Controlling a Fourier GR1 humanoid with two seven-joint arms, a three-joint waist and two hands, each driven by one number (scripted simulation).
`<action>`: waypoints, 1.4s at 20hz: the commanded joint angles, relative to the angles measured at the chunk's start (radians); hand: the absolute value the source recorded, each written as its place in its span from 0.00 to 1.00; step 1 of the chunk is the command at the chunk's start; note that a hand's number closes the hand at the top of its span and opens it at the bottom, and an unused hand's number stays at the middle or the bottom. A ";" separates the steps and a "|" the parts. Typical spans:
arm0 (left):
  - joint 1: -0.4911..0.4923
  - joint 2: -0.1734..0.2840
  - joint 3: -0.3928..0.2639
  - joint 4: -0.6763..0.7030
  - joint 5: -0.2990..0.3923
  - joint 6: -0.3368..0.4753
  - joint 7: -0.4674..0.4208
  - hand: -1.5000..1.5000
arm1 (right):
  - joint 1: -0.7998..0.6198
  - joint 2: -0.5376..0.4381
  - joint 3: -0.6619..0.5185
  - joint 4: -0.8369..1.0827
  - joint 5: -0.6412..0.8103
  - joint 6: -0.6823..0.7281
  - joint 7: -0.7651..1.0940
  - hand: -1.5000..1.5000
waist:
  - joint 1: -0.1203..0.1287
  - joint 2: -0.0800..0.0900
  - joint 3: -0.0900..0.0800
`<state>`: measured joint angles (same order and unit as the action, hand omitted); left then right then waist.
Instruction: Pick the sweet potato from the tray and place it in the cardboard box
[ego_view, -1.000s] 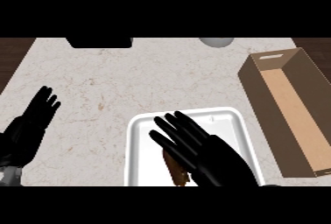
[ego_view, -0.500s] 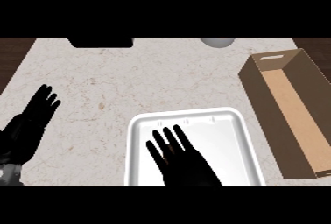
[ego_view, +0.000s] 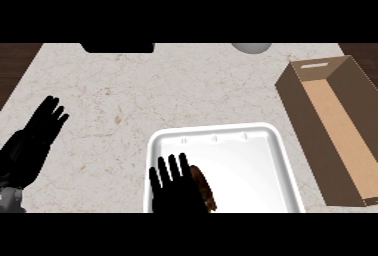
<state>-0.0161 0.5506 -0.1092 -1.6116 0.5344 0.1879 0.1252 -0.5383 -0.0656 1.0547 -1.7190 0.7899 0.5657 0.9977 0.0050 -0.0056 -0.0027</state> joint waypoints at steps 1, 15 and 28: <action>-0.027 0.025 0.032 0.014 0.013 -0.023 0.027 0.50 | 0.004 0.062 -0.011 0.035 -0.036 0.143 0.223 0.00 | -0.005 0.001 0.001; 0.021 -0.053 0.013 -0.040 -0.030 -0.011 0.024 0.50 | -0.005 0.064 -0.057 0.082 -0.049 0.170 0.215 0.00 | 0.003 0.003 0.002; 0.006 -0.078 0.054 0.040 -0.092 -0.059 -0.015 0.50 | -0.012 0.065 0.044 0.136 -0.009 0.115 0.207 0.00 | 0.002 0.004 0.002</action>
<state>-0.0160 0.4735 -0.0734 -1.6042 0.4572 0.1515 0.1391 -0.5456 -0.0199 1.0742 -1.6033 0.7698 0.6483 1.0516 0.0074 -0.0021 -0.0006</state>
